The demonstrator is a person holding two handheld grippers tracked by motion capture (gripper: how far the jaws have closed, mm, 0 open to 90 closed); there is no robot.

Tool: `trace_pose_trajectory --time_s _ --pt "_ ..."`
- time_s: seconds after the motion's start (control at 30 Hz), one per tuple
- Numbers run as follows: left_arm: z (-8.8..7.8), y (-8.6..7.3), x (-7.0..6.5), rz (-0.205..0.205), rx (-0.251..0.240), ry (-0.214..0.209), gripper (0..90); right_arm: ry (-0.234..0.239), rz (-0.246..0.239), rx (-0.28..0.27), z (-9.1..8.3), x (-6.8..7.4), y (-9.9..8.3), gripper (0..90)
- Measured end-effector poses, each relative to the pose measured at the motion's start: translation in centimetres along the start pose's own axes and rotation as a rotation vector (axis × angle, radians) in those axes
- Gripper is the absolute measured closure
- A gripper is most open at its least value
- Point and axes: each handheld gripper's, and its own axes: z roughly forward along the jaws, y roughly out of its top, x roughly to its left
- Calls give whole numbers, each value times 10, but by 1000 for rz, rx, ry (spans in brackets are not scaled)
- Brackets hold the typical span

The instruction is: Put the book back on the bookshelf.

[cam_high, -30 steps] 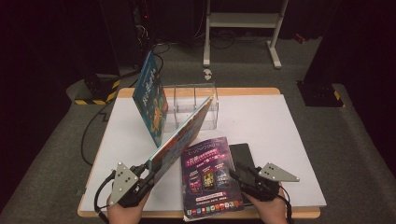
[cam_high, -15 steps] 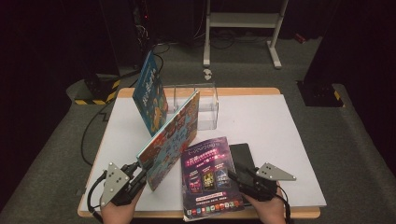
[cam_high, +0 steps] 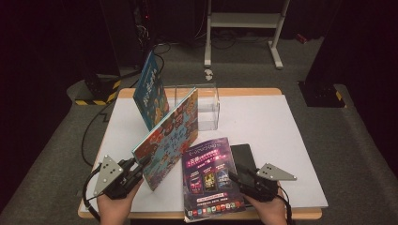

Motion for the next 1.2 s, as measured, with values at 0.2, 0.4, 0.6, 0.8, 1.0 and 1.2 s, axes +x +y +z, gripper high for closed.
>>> trace_pose_trajectory --time_s 0.2,0.4,0.6,0.8,1.0,1.2 --pt "9 7 3 9 13 -4 755 1 3 6 1 0 -1 538" --pt "23 10 6 9 23 -45 745 1 2 8 1 0 -1 537" --pt "31 12 6 13 9 -38 787 4 1 9 1 0 -1 536" --pt "40 21 5 23 20 -53 808 6 3 8 0 1 -1 537" --pt "33 39 12 27 31 -33 810 5 4 3 -2 0 0 539" --pt "8 42 28 -15 9 43 810 11 9 0 -2 0 0 541"
